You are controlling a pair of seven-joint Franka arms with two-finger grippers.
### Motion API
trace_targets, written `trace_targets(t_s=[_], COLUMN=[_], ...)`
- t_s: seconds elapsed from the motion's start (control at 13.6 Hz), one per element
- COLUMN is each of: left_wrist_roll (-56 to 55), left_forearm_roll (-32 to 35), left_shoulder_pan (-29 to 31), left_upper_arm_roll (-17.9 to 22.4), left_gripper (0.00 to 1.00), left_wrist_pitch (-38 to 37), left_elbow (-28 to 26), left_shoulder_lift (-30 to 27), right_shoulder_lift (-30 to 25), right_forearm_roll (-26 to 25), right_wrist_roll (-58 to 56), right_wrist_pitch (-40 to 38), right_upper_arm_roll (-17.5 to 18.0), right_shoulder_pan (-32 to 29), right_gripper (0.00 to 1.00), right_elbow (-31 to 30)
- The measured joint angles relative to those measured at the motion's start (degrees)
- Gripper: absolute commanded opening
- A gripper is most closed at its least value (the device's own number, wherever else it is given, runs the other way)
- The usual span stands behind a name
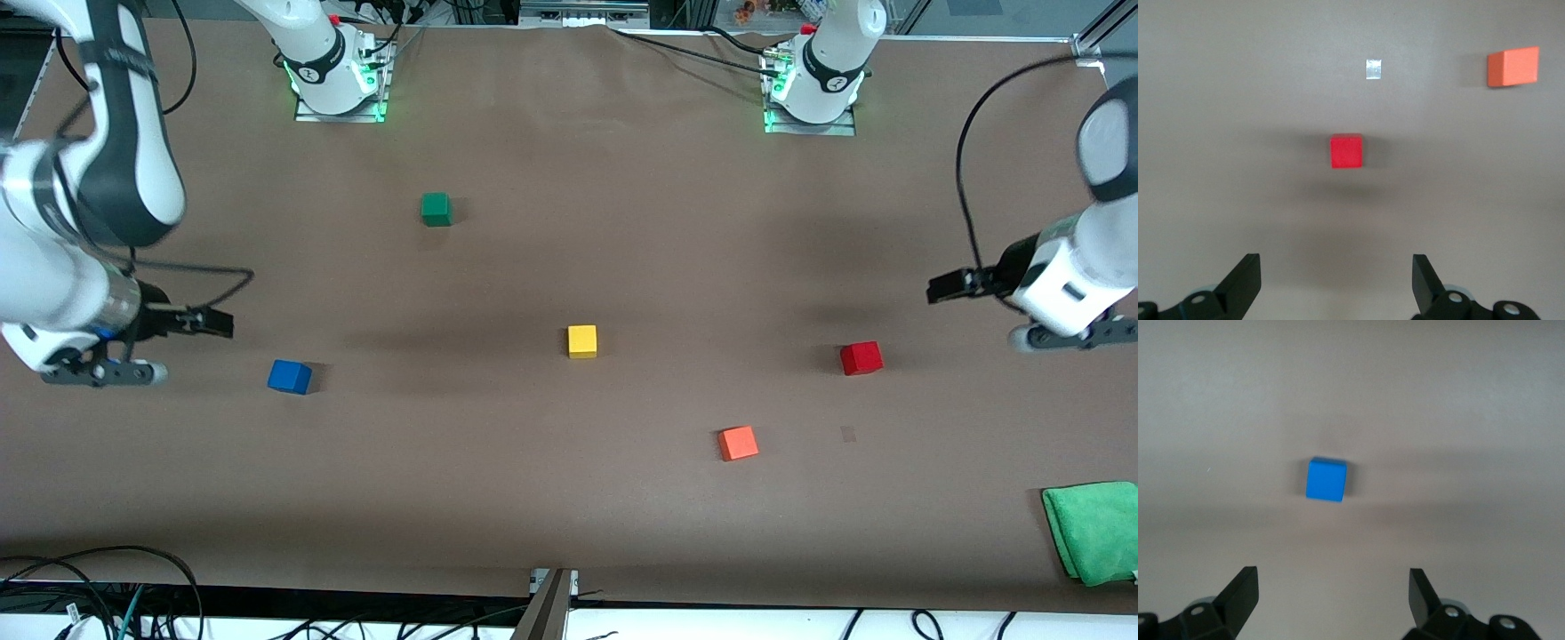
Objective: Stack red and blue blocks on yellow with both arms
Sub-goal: 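Lower the left gripper to the red block while the right gripper reaches the blue block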
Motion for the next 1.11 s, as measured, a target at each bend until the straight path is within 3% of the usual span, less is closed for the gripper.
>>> trace_targets(t_s=[0.59, 1.11], left_wrist_roll=[-2.44, -4.43], left_forearm_roll=[0.00, 0.00], left_shoulder_pan=[1.20, 0.68], left_upper_arm_roll=[0.13, -0.10], left_gripper=[1.00, 1.00], left_wrist_pitch=[13.14, 30.50], left_elbow=[-0.77, -12.68], left_shoulder_lift=[14.40, 15.52], right_shoulder_lift=[10.96, 14.37], right_forearm_roll=[0.28, 1.46], right_wrist_roll=[3.70, 4.13], right_wrist_pitch=[12.22, 18.05], right_upper_arm_roll=[0.39, 0.47], right_shoulder_pan=[0.20, 0.19], right_gripper=[1.00, 1.00], right_elbow=[0.00, -1.89])
